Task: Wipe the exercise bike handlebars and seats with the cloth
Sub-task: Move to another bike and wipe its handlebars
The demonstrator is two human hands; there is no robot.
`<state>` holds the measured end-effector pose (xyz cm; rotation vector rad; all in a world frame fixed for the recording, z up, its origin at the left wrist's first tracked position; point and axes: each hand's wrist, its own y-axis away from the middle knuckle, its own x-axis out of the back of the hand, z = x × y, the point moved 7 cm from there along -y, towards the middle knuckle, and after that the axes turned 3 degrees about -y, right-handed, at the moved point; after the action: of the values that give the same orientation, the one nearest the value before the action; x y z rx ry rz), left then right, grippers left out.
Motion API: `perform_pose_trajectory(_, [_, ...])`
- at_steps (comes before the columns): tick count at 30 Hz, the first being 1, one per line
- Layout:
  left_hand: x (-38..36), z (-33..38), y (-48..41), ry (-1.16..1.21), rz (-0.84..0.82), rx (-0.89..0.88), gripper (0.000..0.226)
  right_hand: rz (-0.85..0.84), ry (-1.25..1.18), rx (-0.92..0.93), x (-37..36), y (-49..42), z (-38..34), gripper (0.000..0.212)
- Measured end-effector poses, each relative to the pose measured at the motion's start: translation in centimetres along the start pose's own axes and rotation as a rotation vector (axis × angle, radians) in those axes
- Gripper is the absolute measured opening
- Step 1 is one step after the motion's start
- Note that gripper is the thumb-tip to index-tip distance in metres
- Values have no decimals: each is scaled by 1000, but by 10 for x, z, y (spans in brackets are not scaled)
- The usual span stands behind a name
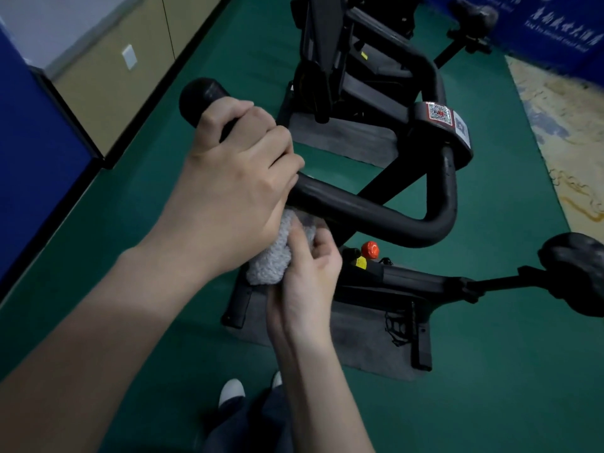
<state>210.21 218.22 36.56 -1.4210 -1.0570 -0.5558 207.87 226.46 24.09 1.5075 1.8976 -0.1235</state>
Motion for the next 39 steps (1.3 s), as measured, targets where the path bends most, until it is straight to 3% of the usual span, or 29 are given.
perform_pose_trajectory(6, [0, 0, 2, -7, 8, 3, 28, 182, -83, 128, 34, -11, -36, 19])
perform_pose_trajectory(11, [4, 13, -1, 74, 23, 49, 30, 19, -84, -21, 14, -6, -22, 13])
perform_pose_trajectory(18, [-17, 54, 1, 197, -62, 63, 35, 161, -180, 44, 53, -13, -56, 21])
perform_pose_trajectory(24, [-24, 53, -2, 189, -25, 113, 33, 67, -115, -70, 55, -5, -51, 12])
perform_pose_trajectory(27, [-24, 53, -2, 206, 15, 125, 29, 337, -136, 123, 88, -5, -73, 25])
perform_pose_trajectory(32, [-22, 52, -2, 226, 50, 139, 26, 663, 126, 573, 107, 7, -107, 19])
perform_pose_trajectory(36, [-23, 53, -2, 237, 48, 151, 25, 614, 525, 879, 86, 12, -134, 23])
perform_pose_trajectory(39, [-23, 52, -2, 236, 48, 155, 25, 392, 914, 1086, 60, 22, -137, 29])
